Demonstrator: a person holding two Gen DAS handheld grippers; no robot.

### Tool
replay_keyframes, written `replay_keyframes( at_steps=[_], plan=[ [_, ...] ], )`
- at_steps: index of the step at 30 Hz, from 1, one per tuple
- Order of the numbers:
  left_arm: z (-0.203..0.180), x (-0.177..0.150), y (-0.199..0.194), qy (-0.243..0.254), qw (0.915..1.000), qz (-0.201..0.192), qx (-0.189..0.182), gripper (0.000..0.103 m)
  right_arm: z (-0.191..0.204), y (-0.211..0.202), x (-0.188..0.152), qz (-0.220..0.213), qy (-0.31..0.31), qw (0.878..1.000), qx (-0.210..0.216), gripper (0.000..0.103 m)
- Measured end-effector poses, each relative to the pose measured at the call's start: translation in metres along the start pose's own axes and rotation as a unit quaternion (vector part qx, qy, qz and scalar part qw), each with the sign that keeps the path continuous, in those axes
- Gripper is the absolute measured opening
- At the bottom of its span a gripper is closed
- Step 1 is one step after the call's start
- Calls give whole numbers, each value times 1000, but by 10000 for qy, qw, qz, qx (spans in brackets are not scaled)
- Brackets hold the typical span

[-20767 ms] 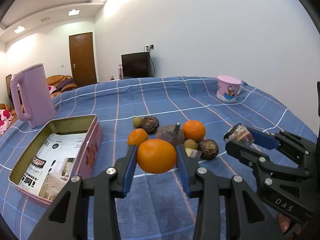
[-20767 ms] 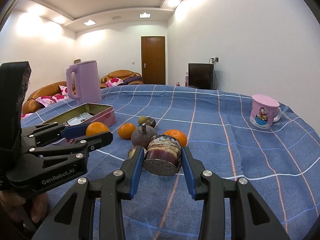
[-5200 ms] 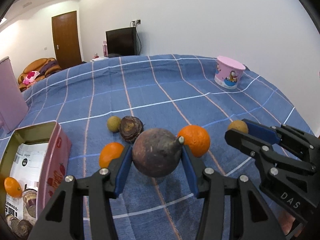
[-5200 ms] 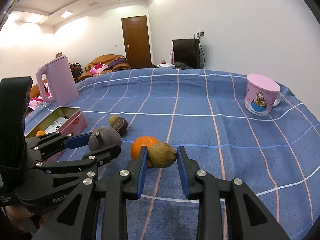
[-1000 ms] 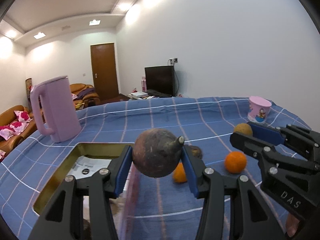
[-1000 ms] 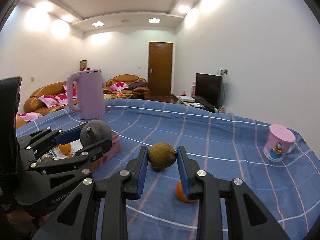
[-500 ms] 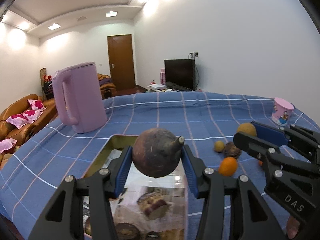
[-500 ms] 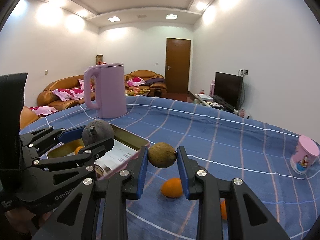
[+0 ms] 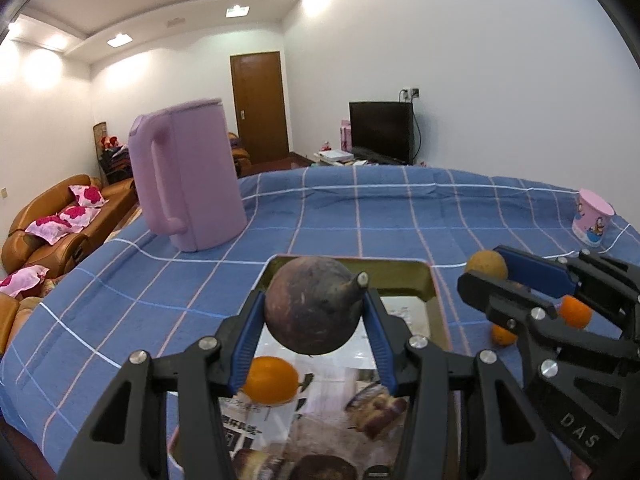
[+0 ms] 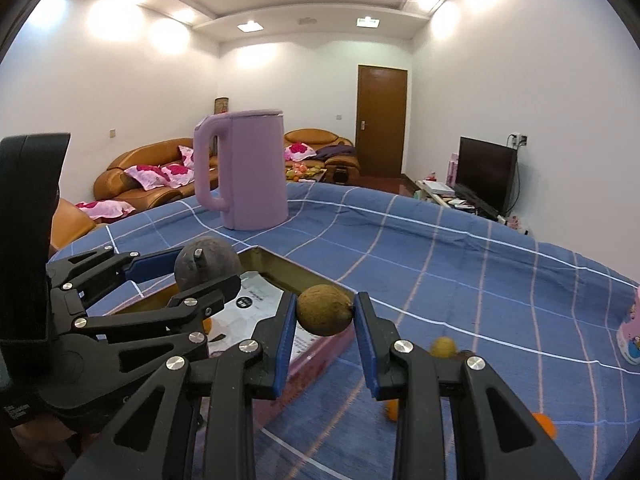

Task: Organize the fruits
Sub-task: 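Carry the purple fruit and brown fruit over the tin box and lower them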

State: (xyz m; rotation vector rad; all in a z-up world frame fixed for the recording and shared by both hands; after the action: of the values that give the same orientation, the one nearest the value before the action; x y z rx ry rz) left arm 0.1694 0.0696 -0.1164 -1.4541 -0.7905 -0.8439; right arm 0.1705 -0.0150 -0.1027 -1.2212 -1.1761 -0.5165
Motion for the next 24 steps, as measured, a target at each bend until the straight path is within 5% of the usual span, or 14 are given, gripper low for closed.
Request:
replay_keyframes(
  at_steps=[24],
  plan=[
    [27, -17, 24, 3, 9982, 574, 151, 52, 29, 40, -10, 507, -138, 9983, 254, 31]
  ],
)
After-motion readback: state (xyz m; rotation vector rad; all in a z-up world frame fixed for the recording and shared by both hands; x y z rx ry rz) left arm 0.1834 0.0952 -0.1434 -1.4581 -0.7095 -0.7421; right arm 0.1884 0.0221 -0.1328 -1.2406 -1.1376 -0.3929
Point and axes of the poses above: each gripper's, at about its wrist camera, not at the fingertips, and y roughly the way its jaws point, z to its left, x to its top, the point moved 10 cm from there along y, roughly the way its jaws point, and after that the axes turned 9 degrees about -x, right-handed, at the moved point
